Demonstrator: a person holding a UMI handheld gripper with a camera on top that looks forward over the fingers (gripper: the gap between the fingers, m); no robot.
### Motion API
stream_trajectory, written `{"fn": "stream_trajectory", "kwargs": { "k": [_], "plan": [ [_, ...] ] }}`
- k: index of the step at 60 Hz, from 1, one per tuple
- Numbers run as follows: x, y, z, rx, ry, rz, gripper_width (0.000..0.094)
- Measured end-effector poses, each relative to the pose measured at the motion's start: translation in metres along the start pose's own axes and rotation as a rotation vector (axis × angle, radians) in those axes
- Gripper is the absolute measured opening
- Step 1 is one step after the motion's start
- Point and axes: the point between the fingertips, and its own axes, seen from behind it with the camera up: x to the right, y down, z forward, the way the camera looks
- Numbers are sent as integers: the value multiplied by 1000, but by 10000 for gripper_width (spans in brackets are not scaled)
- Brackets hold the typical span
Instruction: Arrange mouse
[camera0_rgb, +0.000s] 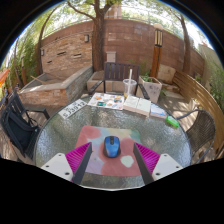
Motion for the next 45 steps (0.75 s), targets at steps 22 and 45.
{"fn": "stream_trajectory", "kwargs": {
  "k": [22, 45],
  "plan": [
    [-18, 15, -179, 88, 90, 0, 846],
    [-38, 43, -242, 106, 105, -29, 849]
  ]
}}
